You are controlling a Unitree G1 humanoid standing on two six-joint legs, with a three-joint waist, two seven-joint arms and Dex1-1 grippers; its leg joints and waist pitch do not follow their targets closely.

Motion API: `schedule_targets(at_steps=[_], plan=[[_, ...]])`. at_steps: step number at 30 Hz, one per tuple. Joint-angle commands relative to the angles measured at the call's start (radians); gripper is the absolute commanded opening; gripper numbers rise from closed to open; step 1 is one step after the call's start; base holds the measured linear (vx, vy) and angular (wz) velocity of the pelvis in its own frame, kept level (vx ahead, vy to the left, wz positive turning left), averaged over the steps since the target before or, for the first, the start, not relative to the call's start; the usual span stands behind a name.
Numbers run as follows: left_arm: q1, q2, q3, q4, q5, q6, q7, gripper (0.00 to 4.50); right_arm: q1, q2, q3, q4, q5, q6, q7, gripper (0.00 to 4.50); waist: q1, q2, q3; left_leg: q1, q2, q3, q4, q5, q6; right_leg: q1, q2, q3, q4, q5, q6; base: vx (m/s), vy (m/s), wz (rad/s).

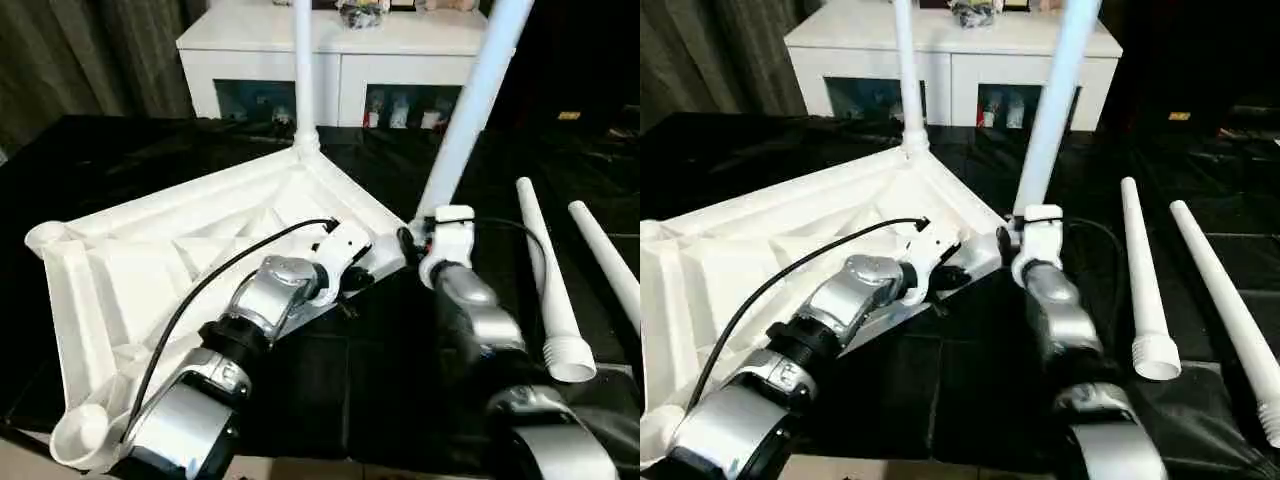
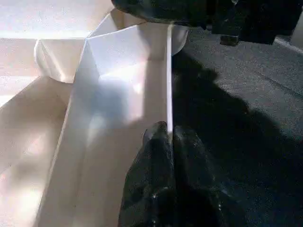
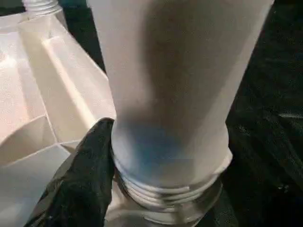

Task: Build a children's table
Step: Rotate leg to tighten

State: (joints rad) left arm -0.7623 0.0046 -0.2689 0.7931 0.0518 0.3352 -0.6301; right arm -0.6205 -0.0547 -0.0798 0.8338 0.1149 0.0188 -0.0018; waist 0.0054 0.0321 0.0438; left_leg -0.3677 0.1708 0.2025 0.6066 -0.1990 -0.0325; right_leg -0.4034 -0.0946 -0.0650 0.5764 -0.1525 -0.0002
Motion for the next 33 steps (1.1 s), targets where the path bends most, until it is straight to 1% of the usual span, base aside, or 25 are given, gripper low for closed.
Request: schedule_targets(at_steps=[1,2,3,4,6,7,8,10,11,12,13,15,16,17,18,20,21,22,23,24,25,26,28,29,33], plan=[[-0.034,-0.027,0.051,0.025,-0.001,-0.079,0.125,0.0,-0.002,0.112,0.054,0.018,0.017,-0.032,0.063,3.44,-0.002,-0.023,-0.061,0.008,0.047,-0.027,-0.079,-0.255,0.067,0.035,-0.056,0.033,-0.076,-0.353,-0.203,0.0,0.0,0.0],[-0.033,-0.025,0.048,0.026,0.002,-0.081,0.12,0.0,-0.003,0.111,0.054,0.017,0.017,-0.036,0.066,3.44,-0.009,-0.026,-0.061,-0.002,0.045,-0.032,-0.082,-0.253,0.067,0.045,-0.057,0.03,-0.072,-0.352,-0.197,0.0,0.0,0.0],[-0.032,-0.019,0.039,0.026,0.008,-0.096,0.105,0.0,-0.002,0.105,0.054,0.011,0.015,-0.045,0.068,3.5,-0.017,-0.024,-0.064,-0.011,0.045,-0.036,-0.083,-0.244,0.071,0.052,-0.059,0.028,-0.069,-0.339,-0.196,0.0,0.0,0.0],[-0.019,-0.003,0.025,0.01,0.014,-0.1,0.072,0.0,0.014,0.083,0.057,-0.035,0.02,-0.047,0.097,3.83,-0.02,-0.019,-0.065,-0.011,0.047,-0.038,-0.083,-0.238,0.072,0.052,-0.059,0.028,-0.068,-0.327,-0.201,0.0,0.0,0.0],[-0.015,0.003,0.019,0.003,0.016,-0.099,0.061,0.0,0.019,0.076,0.055,-0.047,0.02,-0.052,0.109,3.87,-0.015,-0.021,-0.067,0.005,0.049,-0.029,-0.075,-0.224,0.085,0.038,-0.059,0.032,-0.072,-0.29,-0.226,0.0,0.0,0.0],[0.001,0.021,0.002,-0.02,0.022,-0.113,0.03,0.0,0.038,0.056,0.053,-0.092,0.023,-0.046,0.128,3.9,-0.01,-0.022,-0.066,0.006,0.05,-0.027,-0.075,-0.21,0.096,0.039,-0.058,0.034,-0.068,-0.261,-0.241,0.0,0.0,0.0],[0.009,0.03,-0.004,-0.032,0.024,-0.115,0.015,0.0,0.049,0.044,0.055,-0.114,0.024,-0.039,0.143,4.01,-0.006,-0.02,-0.068,0.001,0.051,-0.027,-0.074,-0.176,0.109,0.045,-0.057,0.034,-0.06,-0.218,-0.25,0.0,0.0,0.0],[0.04,0.065,-0.031,-0.085,0.027,-0.121,-0.053,0.0,0.093,-0.004,0.062,-0.199,0.026,-0.016,0.191,4.31,-0.002,-0.018,-0.068,-0.002,0.052,-0.026,-0.073,-0.149,0.124,0.047,-0.054,0.034,-0.053,-0.177,-0.258,0.0,0.0,0.0],[0.067,0.099,-0.043,-0.128,0.025,-0.107,-0.098,0.0,0.138,-0.057,0.075,-0.282,0.038,0.025,0.258,4.31,0.0,-0.019,-0.069,-0.002,0.053,-0.027,-0.074,-0.144,0.128,0.048,-0.056,0.034,-0.052,-0.168,-0.259,0.0,0.0,0.0],[0.067,0.099,-0.043,-0.128,0.025,-0.107,-0.098,0.0,0.138,-0.057,0.075,-0.282,0.038,0.025,0.258,4.35,0.007,-0.02,-0.073,0.0,0.055,-0.026,-0.07,-0.115,0.143,0.051,-0.055,0.035,-0.045,-0.123,-0.262,0.0,0.0,0.0],[0.092,0.133,-0.049,-0.163,0.02,-0.11,-0.152,0.0,0.186,-0.115,0.086,-0.363,0.061,0.072,0.355,4.43,0.009,-0.02,-0.074,-0.003,0.053,-0.026,-0.067,-0.083,0.163,0.052,-0.054,0.035,-0.04,-0.084,-0.275,0.0,0.0,0.0],[0.112,0.163,-0.059,-0.193,0.01,-0.121,-0.211,0.0,0.231,-0.172,0.1,-0.435,0.075,0.104,0.453,4.43,0.014,-0.02,-0.075,-0.003,0.056,-0.026,-0.064,-0.074,0.174,0.05,-0.055,0.036,-0.038,-0.069,-0.281,0.0,0.0,0.0],[0.127,0.189,-0.065,-0.216,0.002,-0.112,-0.249,0.0,0.272,-0.227,0.115,-0.503,0.109,0.145,0.553,4.43,0.017,-0.02,-0.071,-0.002,0.056,-0.025,-0.066,-0.082,0.178,0.049,-0.053,0.035,-0.04,-0.081,-0.282,0.0,0.0,0.0],[0.129,0.193,-0.065,-0.219,0.001,-0.111,-0.255,0.0,0.278,-0.235,0.117,-0.514,0.115,0.151,0.569,4.43,0.02,-0.02,-0.07,-0.002,0.058,-0.025,-0.067,-0.095,0.178,0.05,-0.053,0.035,-0.042,-0.095,-0.279,0.0,0.0,0.0],[0.137,0.211,-0.068,-0.234,-0.009,-0.11,-0.289,0.0,0.3,-0.273,0.123,-0.547,0.129,0.159,0.619,4.43,0.024,-0.018,-0.067,0.002,0.061,-0.023,-0.069,-0.119,0.166,0.043,-0.054,0.037,-0.047,-0.133,-0.273,0.0,0.0,0.0],[0.149,0.235,-0.074,-0.258,-0.023,-0.108,-0.333,0.0,0.328,-0.321,0.126,-0.593,0.146,0.175,0.681,4.43,0.028,-0.021,-0.062,0.003,0.06,-0.024,-0.075,-0.16,0.127,0.042,-0.053,0.038,-0.053,-0.202,-0.258,0.0,0.0,0.0],[0.157,0.254,-0.083,-0.279,-0.028,-0.118,-0.364,0.0,0.345,-0.351,0.13,-0.623,0.151,0.185,0.716,4.43,0.031,-0.02,-0.061,0.005,0.06,-0.025,-0.077,-0.178,0.118,0.042,-0.054,0.038,-0.056,-0.228,-0.251,0.0,0.0,0.0],[0.163,0.274,-0.091,-0.297,-0.035,-0.116,-0.4,0.0,0.363,-0.391,0.137,-0.654,0.162,0.2,0.768,4.43,0.03,-0.02,-0.058,0.01,0.062,-0.025,-0.079,-0.225,0.094,0.037,-0.054,0.04,-0.061,-0.283,-0.233,0.0,0.0,0.0],[0.166,0.29,-0.099,-0.308,-0.037,-0.119,-0.427,0.0,0.376,-0.422,0.143,-0.675,0.167,0.204,0.808,4.43,0.03,-0.02,-0.058,0.01,0.062,-0.025,-0.079,-0.225,0.094,0.037,-0.054,0.04,-0.061,-0.283,-0.233,0.0,0.0,0.0],[0.169,0.3,-0.102,-0.317,-0.037,-0.12,-0.445,0.0,0.386,-0.443,0.146,-0.695,0.171,0.214,0.833,4.43,0.03,-0.019,-0.055,0.009,0.061,-0.025,-0.082,-0.249,0.083,0.036,-0.054,0.041,-0.066,-0.319,-0.217,0.0,0.0,0.0],[0.168,0.308,-0.105,-0.318,-0.033,-0.128,-0.458,0.0,0.391,-0.462,0.143,-0.706,0.171,0.226,0.847,4.43,0.033,-0.02,-0.054,0.013,0.062,-0.025,-0.083,-0.261,0.073,0.032,-0.055,0.042,-0.07,-0.342,-0.208,0.0,0.0,0.0],[0.166,0.322,-0.109,-0.318,-0.025,-0.138,-0.475,0.0,0.396,-0.504,0.128,-0.722,0.173,0.248,0.868,4.43,0.033,-0.021,-0.055,0.014,0.061,-0.025,-0.083,-0.264,0.066,0.03,-0.056,0.042,-0.072,-0.352,-0.206,0.0,0.0,0.0],[0.165,0.328,-0.112,-0.319,-0.023,-0.143,-0.485,0.0,0.394,-0.522,0.118,-0.722,0.17,0.255,0.872,4.43,0.036,-0.021,-0.056,0.013,0.062,-0.026,-0.084,-0.253,0.06,0.031,-0.055,0.042,-0.07,-0.346,-0.204,0.0,0.0,0.0],[0.167,0.334,-0.114,-0.332,-0.026,-0.148,-0.502,0.0,0.384,-0.534,0.103,-0.705,0.162,0.239,0.863,4.43,0.037,-0.018,-0.056,0.011,0.063,-0.028,-0.084,-0.246,0.055,0.034,-0.057,0.042,-0.068,-0.338,-0.205,0.0,0.0,0.0],[0.177,0.339,-0.127,-0.372,-0.046,-0.138,-0.541,0.0,0.372,-0.54,0.118,-0.684,0.146,0.23,0.863,4.43,0.034,-0.02,-0.059,0.007,0.06,-0.028,-0.082,-0.233,0.056,0.036,-0.057,0.041,-0.065,-0.308,-0.212,0.0,0.0,0.0]])
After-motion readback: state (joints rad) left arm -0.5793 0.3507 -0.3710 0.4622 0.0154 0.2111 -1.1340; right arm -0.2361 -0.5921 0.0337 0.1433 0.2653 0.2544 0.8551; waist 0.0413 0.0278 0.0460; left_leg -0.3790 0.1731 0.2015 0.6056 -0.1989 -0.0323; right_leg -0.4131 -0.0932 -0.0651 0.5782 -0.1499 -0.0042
